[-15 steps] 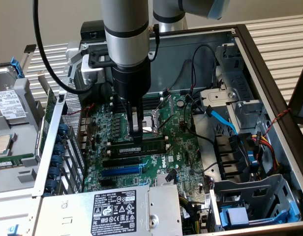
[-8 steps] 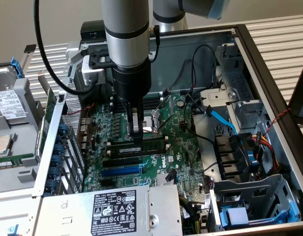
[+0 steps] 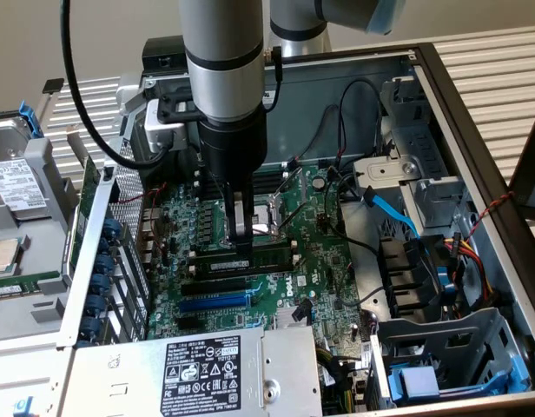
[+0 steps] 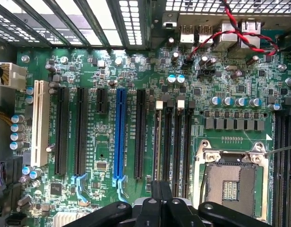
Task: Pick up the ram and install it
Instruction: 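Press down the ram until it locks into place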
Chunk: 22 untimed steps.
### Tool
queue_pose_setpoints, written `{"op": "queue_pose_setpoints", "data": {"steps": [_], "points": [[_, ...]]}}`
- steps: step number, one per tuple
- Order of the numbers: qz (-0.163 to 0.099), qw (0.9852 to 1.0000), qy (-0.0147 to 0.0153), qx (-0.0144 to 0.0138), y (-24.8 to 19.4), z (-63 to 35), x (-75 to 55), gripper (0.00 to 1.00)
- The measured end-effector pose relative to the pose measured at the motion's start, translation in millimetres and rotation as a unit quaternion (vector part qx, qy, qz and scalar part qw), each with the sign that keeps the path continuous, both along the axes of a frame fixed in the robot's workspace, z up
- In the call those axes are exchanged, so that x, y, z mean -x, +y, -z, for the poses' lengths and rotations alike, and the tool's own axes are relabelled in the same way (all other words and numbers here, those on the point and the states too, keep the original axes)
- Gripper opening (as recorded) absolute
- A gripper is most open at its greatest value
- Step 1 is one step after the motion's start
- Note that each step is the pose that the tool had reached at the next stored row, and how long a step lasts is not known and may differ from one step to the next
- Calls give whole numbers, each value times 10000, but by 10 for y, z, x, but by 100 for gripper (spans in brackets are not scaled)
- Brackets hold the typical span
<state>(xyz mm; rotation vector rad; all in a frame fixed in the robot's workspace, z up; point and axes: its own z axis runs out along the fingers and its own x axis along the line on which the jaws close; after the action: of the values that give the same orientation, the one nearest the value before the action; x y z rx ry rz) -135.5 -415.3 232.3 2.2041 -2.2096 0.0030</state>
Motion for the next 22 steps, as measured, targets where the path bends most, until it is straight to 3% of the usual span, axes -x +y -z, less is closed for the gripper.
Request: {"op": "queue_pose_setpoints", "data": {"steps": [22], "points": [[1,10000,0,12,-12,4,0,11]]}}
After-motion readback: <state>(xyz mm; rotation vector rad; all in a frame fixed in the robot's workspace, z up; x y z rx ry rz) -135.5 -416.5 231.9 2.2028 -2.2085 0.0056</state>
